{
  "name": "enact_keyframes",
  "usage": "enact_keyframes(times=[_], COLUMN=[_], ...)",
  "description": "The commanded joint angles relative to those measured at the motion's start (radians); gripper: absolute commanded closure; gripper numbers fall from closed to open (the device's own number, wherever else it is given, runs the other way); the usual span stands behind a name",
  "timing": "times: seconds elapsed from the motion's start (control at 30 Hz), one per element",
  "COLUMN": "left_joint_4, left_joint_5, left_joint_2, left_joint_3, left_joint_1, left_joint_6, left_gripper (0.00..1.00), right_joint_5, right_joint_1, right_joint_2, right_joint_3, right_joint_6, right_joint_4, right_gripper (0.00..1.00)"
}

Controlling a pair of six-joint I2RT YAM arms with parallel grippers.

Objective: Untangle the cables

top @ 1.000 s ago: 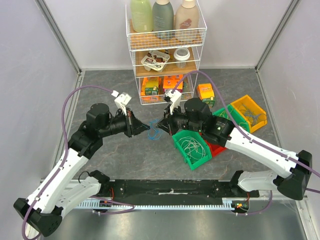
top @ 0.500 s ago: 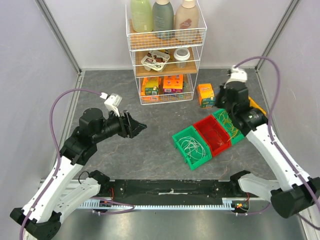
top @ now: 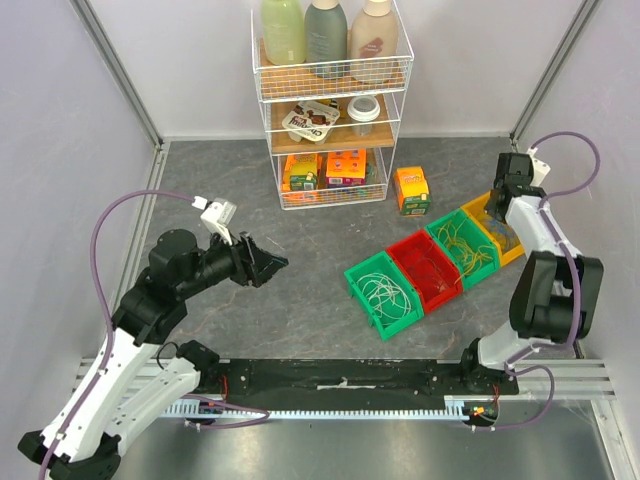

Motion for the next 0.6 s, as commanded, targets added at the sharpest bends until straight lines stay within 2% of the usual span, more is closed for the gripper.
enact_keyframes(times=[0.0,0.03,0.1,0.13,0.2,0.27,0.3,0.4,0.5,0.57], left_joint_4=[0.013,0.011,0.008,0.010,0.010,0.010,0.014,0.022,0.034,0.057], left_joint_5=[0.029,0.026,0.028,0.029,0.025,0.011,0.006,-0.002,-0.005,-0.006], left_joint_2=[-0.025,-0.025,-0.022,-0.017,-0.006,0.007,0.014,0.021,0.011,-0.008], left_joint_3=[-0.017,-0.014,-0.009,-0.003,0.011,0.026,0.035,0.057,0.065,0.059], left_joint_1=[-0.001,-0.001,-0.001,-0.003,-0.001,-0.001,-0.003,-0.003,-0.003,-0.003], left_joint_6=[0.016,0.018,0.022,0.024,0.033,0.038,0.038,0.032,0.012,-0.002], left_gripper=[0.29,0.29,0.29,0.29,0.29,0.29,0.29,0.29,0.29,0.29], right_joint_5=[-0.072,-0.063,-0.008,0.010,0.036,0.072,0.076,0.000,-0.226,-0.442], right_joint_1=[-0.007,-0.003,0.008,0.014,0.039,0.104,0.179,0.356,0.485,0.513], right_joint_2=[0.050,0.037,-0.022,-0.049,-0.111,-0.177,-0.203,-0.296,-0.417,-0.502], right_joint_3=[0.068,0.072,0.092,0.104,0.156,0.202,0.228,0.255,0.168,0.074], right_joint_6=[-0.061,-0.084,-0.126,-0.146,-0.170,-0.187,-0.187,-0.184,-0.149,-0.146], right_joint_4=[0.005,0.000,-0.018,-0.031,-0.084,-0.139,-0.170,-0.227,-0.172,-0.074], right_gripper=[0.79,0.63,0.43,0.36,0.29,0.27,0.27,0.27,0.25,0.25])
